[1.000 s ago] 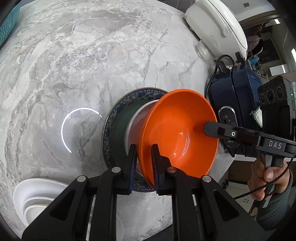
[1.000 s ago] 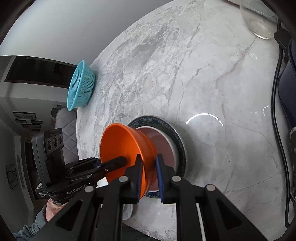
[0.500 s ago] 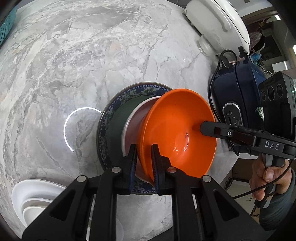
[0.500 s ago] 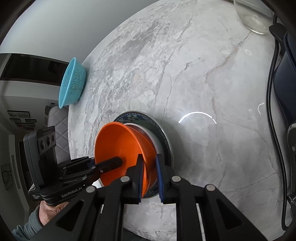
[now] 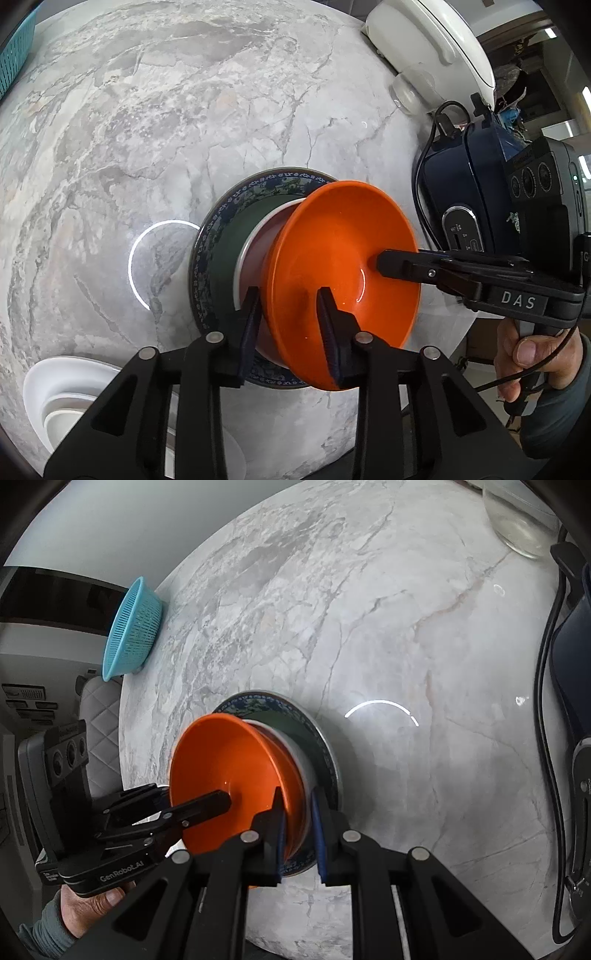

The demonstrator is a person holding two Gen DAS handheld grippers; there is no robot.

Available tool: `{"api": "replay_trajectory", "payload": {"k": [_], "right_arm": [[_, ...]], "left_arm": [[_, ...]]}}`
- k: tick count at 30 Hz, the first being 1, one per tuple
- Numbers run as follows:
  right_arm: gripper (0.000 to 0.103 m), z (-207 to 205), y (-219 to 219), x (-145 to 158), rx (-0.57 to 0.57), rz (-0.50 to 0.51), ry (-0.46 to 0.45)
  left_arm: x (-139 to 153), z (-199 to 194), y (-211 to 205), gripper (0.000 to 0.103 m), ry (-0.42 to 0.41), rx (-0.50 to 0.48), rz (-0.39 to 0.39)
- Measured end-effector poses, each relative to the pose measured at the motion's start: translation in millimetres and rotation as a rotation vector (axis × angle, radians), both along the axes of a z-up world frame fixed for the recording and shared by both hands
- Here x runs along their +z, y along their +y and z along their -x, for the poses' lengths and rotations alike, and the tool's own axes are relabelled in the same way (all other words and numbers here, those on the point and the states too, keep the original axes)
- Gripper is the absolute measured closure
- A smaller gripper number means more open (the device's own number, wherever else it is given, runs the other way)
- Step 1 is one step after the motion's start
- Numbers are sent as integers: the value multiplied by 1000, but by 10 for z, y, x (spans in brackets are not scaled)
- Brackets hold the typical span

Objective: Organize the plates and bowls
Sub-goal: 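Lower the orange bowl into the small white bowl and open both grippers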

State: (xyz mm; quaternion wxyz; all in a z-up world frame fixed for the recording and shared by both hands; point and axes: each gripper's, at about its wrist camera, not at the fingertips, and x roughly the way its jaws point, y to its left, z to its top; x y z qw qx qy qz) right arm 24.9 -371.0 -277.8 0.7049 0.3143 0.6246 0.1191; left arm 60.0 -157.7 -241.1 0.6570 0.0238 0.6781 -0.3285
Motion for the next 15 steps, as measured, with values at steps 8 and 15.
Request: {"api": "replay_trajectory", "payload": {"k": [8, 15], "right_arm": [[87, -17, 103, -6, 43, 83, 10], [87, -33, 152, -4, 62, 128, 10]], "left_arm": [[83, 49, -48, 35, 0, -5, 63], [183, 26, 20, 30, -7, 18, 84]]}}
